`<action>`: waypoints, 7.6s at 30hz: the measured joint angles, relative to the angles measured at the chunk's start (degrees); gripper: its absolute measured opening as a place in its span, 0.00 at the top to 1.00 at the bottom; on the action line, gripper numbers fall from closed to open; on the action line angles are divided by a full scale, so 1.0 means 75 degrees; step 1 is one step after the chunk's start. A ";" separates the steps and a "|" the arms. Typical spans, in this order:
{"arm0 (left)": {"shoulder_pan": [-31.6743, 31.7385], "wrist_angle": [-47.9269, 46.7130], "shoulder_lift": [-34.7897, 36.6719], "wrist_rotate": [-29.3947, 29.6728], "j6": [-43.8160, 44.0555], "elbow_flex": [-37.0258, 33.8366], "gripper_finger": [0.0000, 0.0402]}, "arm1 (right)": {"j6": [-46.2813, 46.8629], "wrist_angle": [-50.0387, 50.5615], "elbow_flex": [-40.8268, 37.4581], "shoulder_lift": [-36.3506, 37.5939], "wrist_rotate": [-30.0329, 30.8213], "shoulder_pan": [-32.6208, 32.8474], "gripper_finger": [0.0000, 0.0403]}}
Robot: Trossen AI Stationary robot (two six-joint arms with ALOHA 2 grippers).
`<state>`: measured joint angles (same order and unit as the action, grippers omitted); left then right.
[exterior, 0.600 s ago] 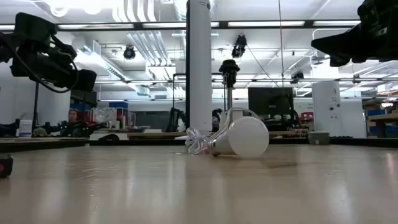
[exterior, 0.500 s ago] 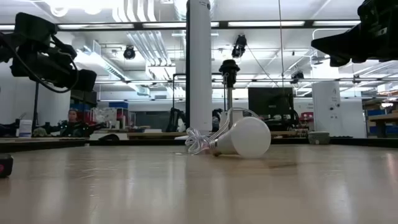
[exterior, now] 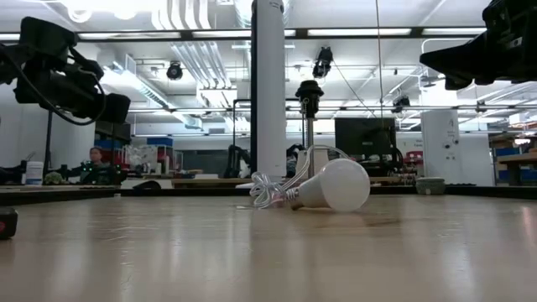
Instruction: Screw lightbulb
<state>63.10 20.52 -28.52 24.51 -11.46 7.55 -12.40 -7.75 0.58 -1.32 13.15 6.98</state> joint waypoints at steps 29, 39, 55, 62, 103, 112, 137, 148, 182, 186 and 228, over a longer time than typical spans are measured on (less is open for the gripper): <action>0.0000 0.0002 0.0001 -0.0001 0.0000 0.0002 1.00 | -0.3895 -0.0005 -0.0003 0.0000 0.0044 -0.0002 0.98; -0.0014 -0.0014 0.0019 -0.0010 0.1009 0.0001 1.00 | -0.2032 -0.0529 -0.0003 0.0003 0.0037 -0.0002 0.98; -0.0105 0.0905 0.2264 -0.9030 0.4137 0.0003 1.00 | -0.0308 -0.1162 0.0000 0.0000 0.2507 -0.0155 0.98; -0.1208 0.2748 0.2580 -0.8452 0.5060 0.0007 1.00 | 0.0856 -0.1434 0.0000 -0.0619 0.3262 -0.0833 0.98; -0.5480 0.2578 -0.6080 -0.7393 0.3882 0.3922 1.00 | 0.1382 0.1067 0.3563 -0.5918 0.1317 -0.1931 0.98; -0.7162 0.2140 -0.8113 -0.6787 0.3847 0.5361 1.00 | 0.1567 0.3207 0.3981 -0.5499 -0.0198 -0.1639 0.98; -0.9458 -0.5792 -1.0628 -0.1412 -0.0685 0.9222 0.95 | 0.2588 0.4141 0.3899 -0.5198 0.0253 0.0977 0.98; -0.9507 -0.5756 -1.0685 -0.2004 -0.1564 0.8804 0.62 | 0.2565 0.4154 0.3893 -0.5745 0.0254 0.0968 0.98; -0.9306 -0.3456 -1.2073 -0.2559 -0.1328 0.8787 0.53 | 0.2634 0.4147 0.3885 -0.5945 0.0248 0.0968 0.98; -0.9301 -0.3573 -1.1989 -0.2581 -0.1122 0.8789 0.67 | 0.2520 0.4143 0.3882 -0.5928 0.0248 0.0968 0.98; -0.9050 0.4629 -0.8175 -0.2131 -0.2179 0.6012 0.68 | -0.2124 -0.2254 0.4234 -0.6145 0.1168 0.0965 0.92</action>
<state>-4.78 55.23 -89.83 8.53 -27.81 52.64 -28.34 -24.66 32.34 -47.41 21.91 14.22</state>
